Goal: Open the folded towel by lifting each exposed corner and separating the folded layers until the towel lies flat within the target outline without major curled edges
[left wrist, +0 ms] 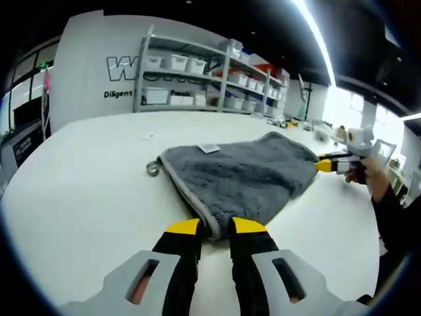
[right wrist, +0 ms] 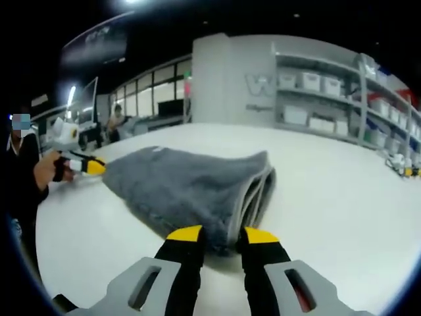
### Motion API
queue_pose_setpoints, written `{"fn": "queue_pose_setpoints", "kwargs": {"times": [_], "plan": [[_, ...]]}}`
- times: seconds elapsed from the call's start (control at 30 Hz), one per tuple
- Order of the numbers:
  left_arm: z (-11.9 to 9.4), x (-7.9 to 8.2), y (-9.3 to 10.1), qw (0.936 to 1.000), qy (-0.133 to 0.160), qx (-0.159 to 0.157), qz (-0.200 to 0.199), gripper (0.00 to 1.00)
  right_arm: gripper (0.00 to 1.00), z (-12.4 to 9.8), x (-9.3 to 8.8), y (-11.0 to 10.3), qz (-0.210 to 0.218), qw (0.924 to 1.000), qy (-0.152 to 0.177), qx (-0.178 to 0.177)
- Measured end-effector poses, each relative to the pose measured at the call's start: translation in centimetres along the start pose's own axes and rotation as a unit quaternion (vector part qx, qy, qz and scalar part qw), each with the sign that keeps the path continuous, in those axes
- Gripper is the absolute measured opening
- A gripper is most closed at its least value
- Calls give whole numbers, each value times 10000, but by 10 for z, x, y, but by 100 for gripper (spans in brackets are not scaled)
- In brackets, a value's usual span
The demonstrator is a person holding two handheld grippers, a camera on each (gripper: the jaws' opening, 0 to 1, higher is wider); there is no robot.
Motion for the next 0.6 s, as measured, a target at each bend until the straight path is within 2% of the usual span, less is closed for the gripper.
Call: {"fn": "queue_pose_setpoints", "kwargs": {"times": [0.13,0.43,0.53,0.6], "plan": [[0,-2,2,9997,-27,-11,234,14,14,1,-1,0,-39,10000,-56,-24],[0,0,-1,9997,99,-52,211,9,12,1,-2,2,-63,10000,-52,-21],[-1,1,-2,9995,112,36,276,7,10,2,-2,1,-390,9992,-75,-65],[-1,1,0,9992,106,82,381,7,9,3,-1,0,-456,9989,-132,-61]]}}
Point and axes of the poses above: the point that each gripper's makers call its tool centre point, and the gripper's own axes: z roughly forward along the fingers, y roughly to its right, x roughly out of its top, the point moved 7 cm from there along -z, roughly backward along the fingers, and after that the axes turned 4 degrees about z, right-handed, at the moved point
